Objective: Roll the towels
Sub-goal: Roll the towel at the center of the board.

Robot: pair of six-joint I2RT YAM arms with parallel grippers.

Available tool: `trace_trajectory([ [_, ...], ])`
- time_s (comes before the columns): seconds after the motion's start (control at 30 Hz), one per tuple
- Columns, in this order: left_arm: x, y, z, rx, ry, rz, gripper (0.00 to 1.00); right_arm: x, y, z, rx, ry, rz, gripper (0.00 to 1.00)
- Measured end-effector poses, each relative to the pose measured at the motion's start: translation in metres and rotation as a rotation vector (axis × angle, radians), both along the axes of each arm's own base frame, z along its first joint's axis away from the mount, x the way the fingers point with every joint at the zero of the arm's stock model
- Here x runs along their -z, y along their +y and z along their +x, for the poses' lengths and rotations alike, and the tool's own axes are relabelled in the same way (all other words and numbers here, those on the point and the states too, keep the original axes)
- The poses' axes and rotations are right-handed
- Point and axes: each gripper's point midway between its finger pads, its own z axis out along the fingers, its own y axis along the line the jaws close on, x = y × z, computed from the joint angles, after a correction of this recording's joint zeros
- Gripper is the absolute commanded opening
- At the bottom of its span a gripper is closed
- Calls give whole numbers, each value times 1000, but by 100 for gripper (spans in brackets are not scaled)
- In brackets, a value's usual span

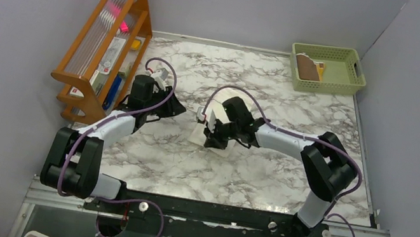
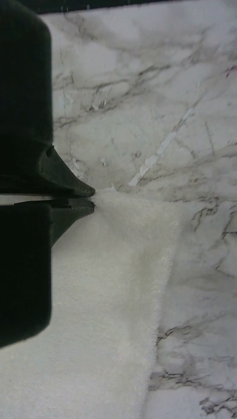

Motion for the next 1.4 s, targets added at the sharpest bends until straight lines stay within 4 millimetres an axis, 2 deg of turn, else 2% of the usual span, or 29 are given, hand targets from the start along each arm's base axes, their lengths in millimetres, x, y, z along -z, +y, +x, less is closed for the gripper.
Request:
trace_trajectory([
  [0.1,-3,-4,-3,24,-5,-13,34,-18,12,-10,-60,155,72,1],
  [0.2,-5,-7,-5,44,-5,-27,34,-28,16,-8,-110,291,146,1],
  [0.37,-10,-12,-7,67,-11,-54,34,-26,4,-8,-99,441,188,1],
  [0.67,-23,-23,-12,123,-42,-91,31,-24,8,-16,-71,562,208,1],
  [0.8,-26,-37,-20,176,-49,-103,22,-10,6,-18,-58,641,209,1],
  [0.93,-30,-62,-32,268,-55,-116,0,-5,4,-17,-48,678,209,1],
  [1.03,-32,-79,-36,327,-56,-131,0,-5,4,-16,-48,684,215,1],
  [1.2,-9,-92,-40,364,11,-154,0,-6,4,-14,-47,680,225,1],
  [1.4,44,-92,-48,355,171,-156,0,-8,5,-14,-49,684,230,1],
])
